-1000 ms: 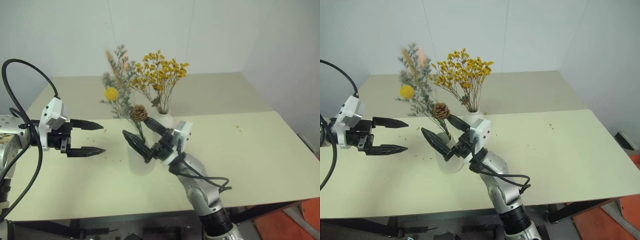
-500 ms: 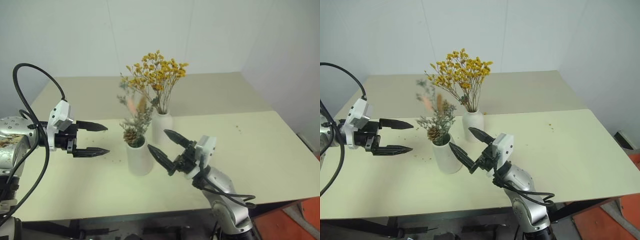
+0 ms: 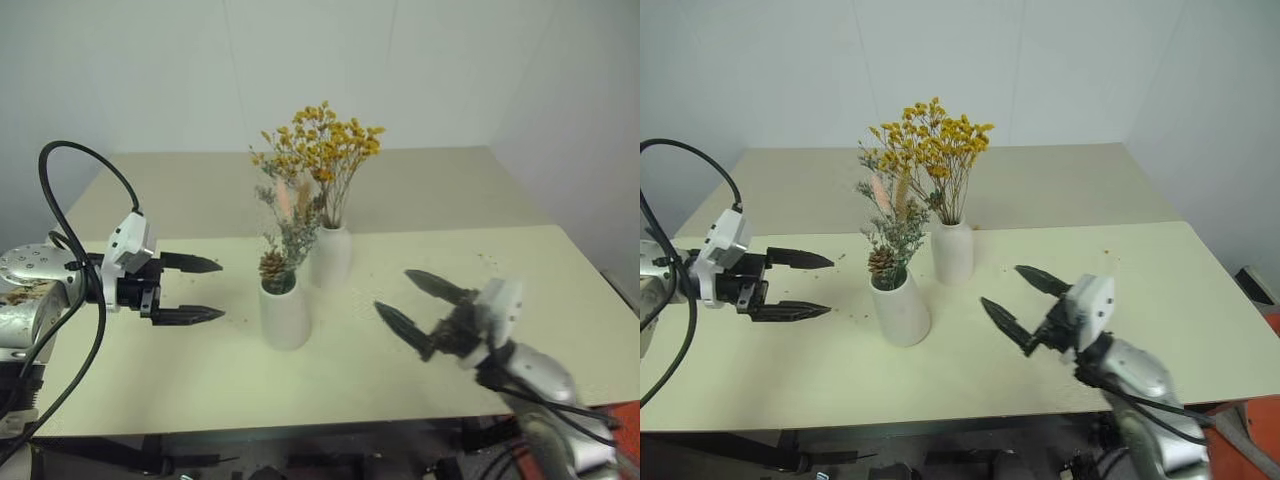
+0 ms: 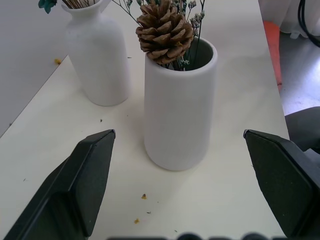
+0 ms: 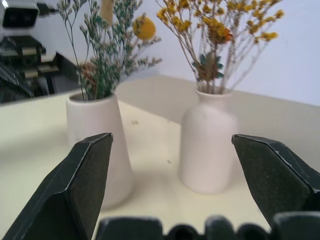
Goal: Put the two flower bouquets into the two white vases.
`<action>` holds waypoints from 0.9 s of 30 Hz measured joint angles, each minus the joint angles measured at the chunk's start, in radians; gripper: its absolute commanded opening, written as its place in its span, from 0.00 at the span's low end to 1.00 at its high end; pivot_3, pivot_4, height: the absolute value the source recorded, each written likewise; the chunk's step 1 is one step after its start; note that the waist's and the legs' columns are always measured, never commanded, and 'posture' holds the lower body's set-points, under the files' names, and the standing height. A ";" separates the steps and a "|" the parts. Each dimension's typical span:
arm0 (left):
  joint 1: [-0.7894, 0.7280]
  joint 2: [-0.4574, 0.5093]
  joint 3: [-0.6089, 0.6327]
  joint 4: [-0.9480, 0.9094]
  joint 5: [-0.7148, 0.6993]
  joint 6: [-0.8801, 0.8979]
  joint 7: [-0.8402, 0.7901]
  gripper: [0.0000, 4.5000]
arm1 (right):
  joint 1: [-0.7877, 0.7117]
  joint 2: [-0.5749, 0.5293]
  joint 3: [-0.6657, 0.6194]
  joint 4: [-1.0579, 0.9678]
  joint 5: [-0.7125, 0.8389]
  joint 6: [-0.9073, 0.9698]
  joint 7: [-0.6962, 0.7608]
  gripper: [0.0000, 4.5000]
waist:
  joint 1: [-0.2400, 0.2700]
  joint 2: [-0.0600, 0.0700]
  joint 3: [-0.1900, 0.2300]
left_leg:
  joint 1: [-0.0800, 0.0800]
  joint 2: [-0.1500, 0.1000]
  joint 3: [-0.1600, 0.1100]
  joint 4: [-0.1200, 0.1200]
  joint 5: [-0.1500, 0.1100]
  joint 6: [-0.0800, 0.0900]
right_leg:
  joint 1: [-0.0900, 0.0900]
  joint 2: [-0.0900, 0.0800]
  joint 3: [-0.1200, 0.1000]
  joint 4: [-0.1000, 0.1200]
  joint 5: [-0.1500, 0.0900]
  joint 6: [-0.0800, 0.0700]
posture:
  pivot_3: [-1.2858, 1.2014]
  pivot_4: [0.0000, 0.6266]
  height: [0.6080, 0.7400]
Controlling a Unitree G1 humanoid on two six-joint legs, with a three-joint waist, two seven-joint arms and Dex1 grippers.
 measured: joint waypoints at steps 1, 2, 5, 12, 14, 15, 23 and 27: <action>0.002 -0.004 0.000 0.000 -0.002 0.003 0.002 1.00 | 0.014 -0.028 -0.036 -0.003 0.013 0.005 0.013 1.00 | 0.000 0.000 0.000 | 0.001 0.000 0.000 0.000 0.000 0.000 | 0.002 0.000 0.000 -0.001 -0.002 0.004 | 0.52 0.24 1.00; 0.002 -0.005 0.000 -0.001 -0.005 0.004 0.002 1.00 | 0.022 -0.053 -0.062 -0.004 0.015 0.012 0.020 1.00 | 0.000 0.000 0.000 | 0.003 0.000 0.000 0.000 0.000 0.000 | 0.003 0.000 0.000 -0.001 -0.004 0.007 | 0.52 0.24 1.00; 0.002 -0.005 0.002 0.001 -0.012 0.004 0.000 1.00 | 0.067 -0.150 -0.176 -0.006 0.035 0.038 0.056 1.00 | 0.003 0.000 0.000 | 0.005 0.000 0.000 0.000 0.000 0.000 | 0.007 0.000 -0.001 -0.003 -0.005 0.008 | 0.52 0.24 1.00; 0.002 -0.003 0.023 0.017 -0.021 0.009 -0.002 1.00 | 0.133 -0.226 -0.324 0.003 0.037 0.067 0.079 1.00 | 0.002 0.000 0.000 | 0.005 0.000 0.000 0.000 0.000 0.000 | 0.008 0.000 0.000 -0.003 -0.005 0.008 | 0.52 0.24 1.00; 0.002 -0.002 0.033 0.019 -0.031 0.011 -0.009 1.00 | 0.137 -0.229 -0.341 0.003 0.038 0.071 0.089 1.00 | 0.002 0.000 0.000 | 0.005 0.000 0.000 0.000 0.000 0.000 | 0.008 0.000 0.000 -0.003 -0.005 0.008 | 0.52 0.24 1.00; 0.002 0.002 0.034 0.020 -0.031 0.011 -0.013 1.00 | 0.141 -0.233 -0.346 0.002 0.048 0.077 0.096 1.00 | 0.002 0.000 0.000 | 0.005 0.000 0.000 0.000 0.000 0.000 | 0.008 0.000 0.000 -0.003 -0.005 0.008 | 0.52 0.24 1.00; 0.069 0.023 0.074 -0.009 -0.034 0.028 -0.003 1.00 | 0.206 -0.304 -0.385 -0.065 0.134 0.154 0.202 1.00 | 0.002 0.000 0.000 | 0.005 0.001 0.000 0.000 0.000 0.000 | 0.008 0.000 0.000 -0.003 -0.005 0.008 | 0.52 0.24 1.00; 0.115 0.040 0.140 -0.064 -0.059 0.056 0.024 1.00 | 0.196 -0.337 -0.383 -0.060 0.111 0.150 0.245 1.00 | 0.003 0.000 0.000 | 0.006 0.001 0.000 0.000 0.000 0.000 | 0.008 0.000 0.000 -0.004 -0.005 0.008 | 0.52 0.24 1.00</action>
